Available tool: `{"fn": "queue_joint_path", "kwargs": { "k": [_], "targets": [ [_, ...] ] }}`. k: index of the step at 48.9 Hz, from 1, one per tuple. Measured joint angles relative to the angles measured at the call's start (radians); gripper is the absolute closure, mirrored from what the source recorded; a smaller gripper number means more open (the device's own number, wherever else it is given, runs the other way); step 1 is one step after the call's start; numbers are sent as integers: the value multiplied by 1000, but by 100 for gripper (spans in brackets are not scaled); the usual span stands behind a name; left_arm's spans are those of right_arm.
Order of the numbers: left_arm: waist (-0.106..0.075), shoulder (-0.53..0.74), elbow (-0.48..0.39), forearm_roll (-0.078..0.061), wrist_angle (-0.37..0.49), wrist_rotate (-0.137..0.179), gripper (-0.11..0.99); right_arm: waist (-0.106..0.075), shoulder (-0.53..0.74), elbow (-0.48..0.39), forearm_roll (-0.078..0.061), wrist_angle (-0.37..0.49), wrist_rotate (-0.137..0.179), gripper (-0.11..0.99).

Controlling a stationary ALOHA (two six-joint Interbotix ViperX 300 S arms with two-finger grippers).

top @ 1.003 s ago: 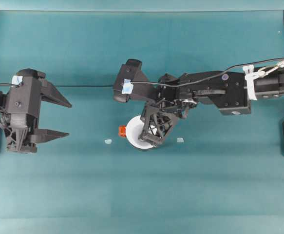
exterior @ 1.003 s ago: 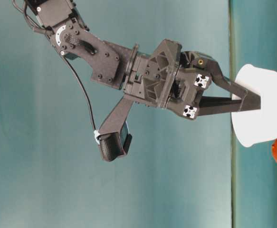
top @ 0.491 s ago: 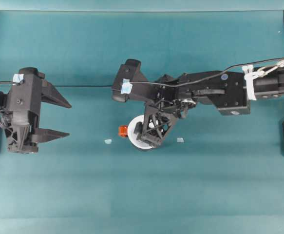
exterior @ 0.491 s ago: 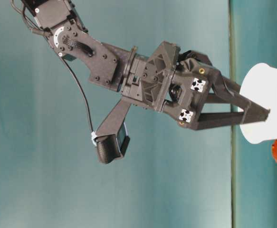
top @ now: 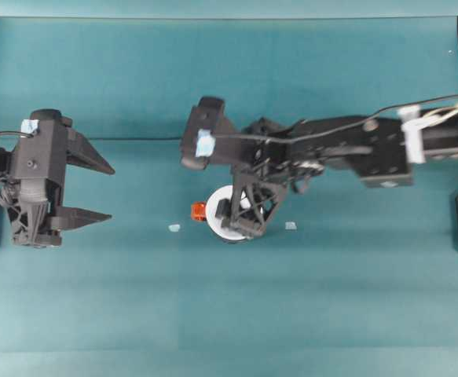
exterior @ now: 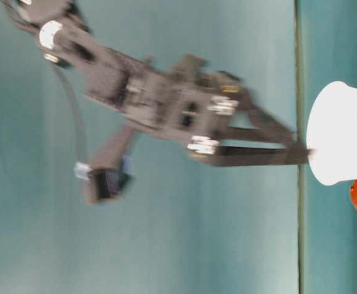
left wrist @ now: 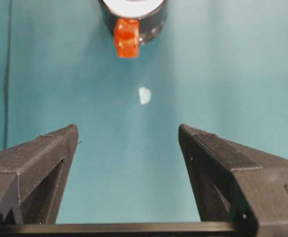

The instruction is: Put the paper cup into the moved red handle cup holder.

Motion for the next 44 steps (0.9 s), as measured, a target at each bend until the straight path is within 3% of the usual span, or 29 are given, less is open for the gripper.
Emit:
{"fn": "queue_joint_path", "kwargs": {
  "k": [6, 10, 24, 32, 44],
  "targets": [
    [0, -3, 3, 0, 0, -2, 3, -3, -83, 0, -11, -2, -14, -4],
    [0, -3, 5, -2, 2, -2, 3, -3, -143, 9, -12, 0, -49, -4],
    [0, -11, 8, 0, 0, -2, 3, 32, -276, 103, -14, -25, -166, -4],
    [2, -17, 8, 0, 0, -3, 3, 44, -322, 169, -14, -71, -170, -4],
    [0, -26, 15, -2, 2, -3, 3, 48, -443, 293, -11, -232, -170, -4]
  ]
}}
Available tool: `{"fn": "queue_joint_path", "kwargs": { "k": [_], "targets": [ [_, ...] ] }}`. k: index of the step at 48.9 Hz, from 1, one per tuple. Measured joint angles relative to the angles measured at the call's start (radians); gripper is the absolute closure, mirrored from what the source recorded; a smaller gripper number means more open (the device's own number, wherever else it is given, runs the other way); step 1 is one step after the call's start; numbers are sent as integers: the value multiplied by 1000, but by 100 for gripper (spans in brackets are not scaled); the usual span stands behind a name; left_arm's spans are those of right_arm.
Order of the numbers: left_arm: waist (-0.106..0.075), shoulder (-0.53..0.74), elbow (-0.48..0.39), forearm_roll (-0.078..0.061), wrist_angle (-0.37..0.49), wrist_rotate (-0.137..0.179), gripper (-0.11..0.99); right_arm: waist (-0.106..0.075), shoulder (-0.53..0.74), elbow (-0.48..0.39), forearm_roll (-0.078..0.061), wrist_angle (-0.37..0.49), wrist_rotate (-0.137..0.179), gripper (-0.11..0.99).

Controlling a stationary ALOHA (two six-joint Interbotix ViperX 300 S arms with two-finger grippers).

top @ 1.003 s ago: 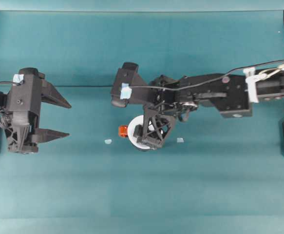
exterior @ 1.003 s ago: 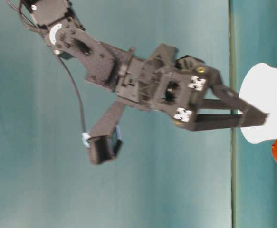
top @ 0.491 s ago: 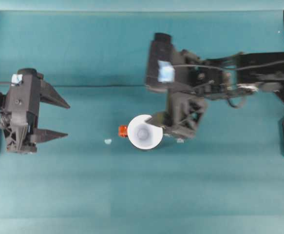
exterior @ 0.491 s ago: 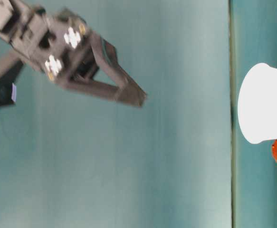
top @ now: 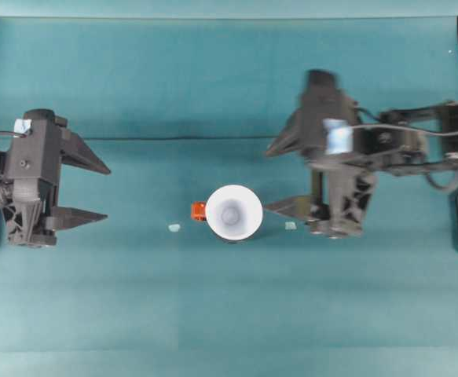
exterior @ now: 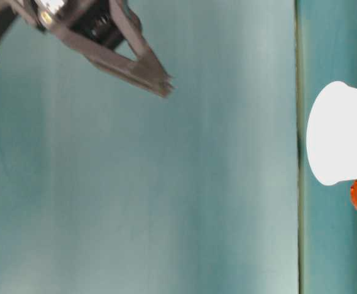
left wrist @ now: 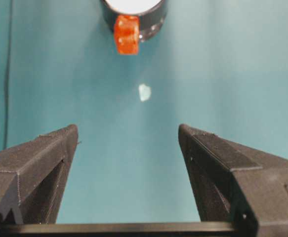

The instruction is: Put the paper cup into the moved red handle cup holder.

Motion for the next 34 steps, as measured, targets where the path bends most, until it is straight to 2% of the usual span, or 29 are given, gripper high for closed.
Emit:
{"fn": "queue_joint_path", "kwargs": {
  "k": [7, 14, 25, 34],
  "targets": [
    [0, -2, 0, 0, 0, 0, 3, 0, -77, 74, 0, -69, 0, -4],
    [0, -2, 0, 2, 0, 0, 3, 0, -141, 143, 0, -89, 0, -4],
    [0, -2, 0, 2, 0, 0, 3, 2, -202, 199, 0, -98, 0, -4],
    [0, -2, 0, 0, -2, 0, 3, 2, -216, 212, 2, -104, 0, -4]
  ]
}}
